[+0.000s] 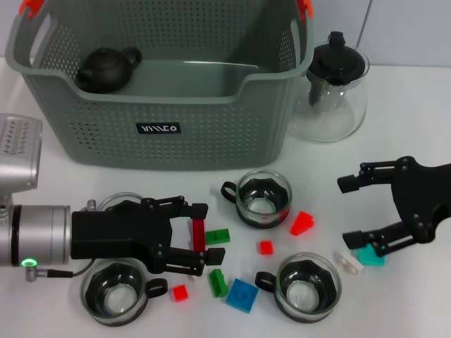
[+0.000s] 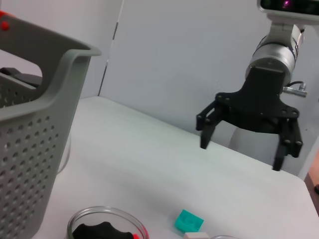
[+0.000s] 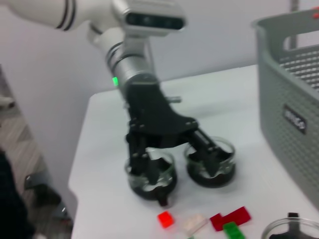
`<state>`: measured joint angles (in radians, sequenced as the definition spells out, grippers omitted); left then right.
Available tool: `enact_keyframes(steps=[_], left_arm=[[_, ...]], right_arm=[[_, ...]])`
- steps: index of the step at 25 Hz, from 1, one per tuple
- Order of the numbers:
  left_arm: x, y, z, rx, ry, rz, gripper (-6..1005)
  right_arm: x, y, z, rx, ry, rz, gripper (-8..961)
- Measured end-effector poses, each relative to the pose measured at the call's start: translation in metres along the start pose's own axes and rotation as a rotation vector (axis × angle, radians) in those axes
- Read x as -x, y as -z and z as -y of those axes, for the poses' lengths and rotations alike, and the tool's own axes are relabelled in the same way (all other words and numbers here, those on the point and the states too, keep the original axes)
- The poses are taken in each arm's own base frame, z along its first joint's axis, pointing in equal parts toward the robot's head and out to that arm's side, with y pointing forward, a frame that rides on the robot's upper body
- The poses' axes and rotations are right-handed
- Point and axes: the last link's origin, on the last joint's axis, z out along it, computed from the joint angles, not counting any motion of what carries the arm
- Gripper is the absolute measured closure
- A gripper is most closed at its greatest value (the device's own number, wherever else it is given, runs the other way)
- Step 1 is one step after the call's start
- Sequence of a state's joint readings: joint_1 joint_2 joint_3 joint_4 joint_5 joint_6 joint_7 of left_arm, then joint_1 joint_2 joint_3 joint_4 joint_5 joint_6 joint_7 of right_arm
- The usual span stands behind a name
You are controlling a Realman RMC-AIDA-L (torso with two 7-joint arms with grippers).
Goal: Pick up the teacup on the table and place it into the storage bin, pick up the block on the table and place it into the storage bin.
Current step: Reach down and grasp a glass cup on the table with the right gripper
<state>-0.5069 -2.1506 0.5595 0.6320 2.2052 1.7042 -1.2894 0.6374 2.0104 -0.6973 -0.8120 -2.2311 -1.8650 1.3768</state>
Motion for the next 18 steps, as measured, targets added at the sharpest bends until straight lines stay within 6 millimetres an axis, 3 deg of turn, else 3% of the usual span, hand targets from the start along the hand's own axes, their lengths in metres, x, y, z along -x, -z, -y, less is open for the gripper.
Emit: enact_keyframes(steps=[5, 18], left_arm=[[0.002, -0.001, -0.001, -0.003, -0.002, -0.006, 76], [0.003, -0.006, -0.003, -0.006, 0.023, -0.04, 78]], right_arm=[[0.013, -0.002, -0.008, 0.066, 0.083, -0.075, 32], [0.04, -0.048, -0.022, 0.243, 0.176, -0.439, 40]])
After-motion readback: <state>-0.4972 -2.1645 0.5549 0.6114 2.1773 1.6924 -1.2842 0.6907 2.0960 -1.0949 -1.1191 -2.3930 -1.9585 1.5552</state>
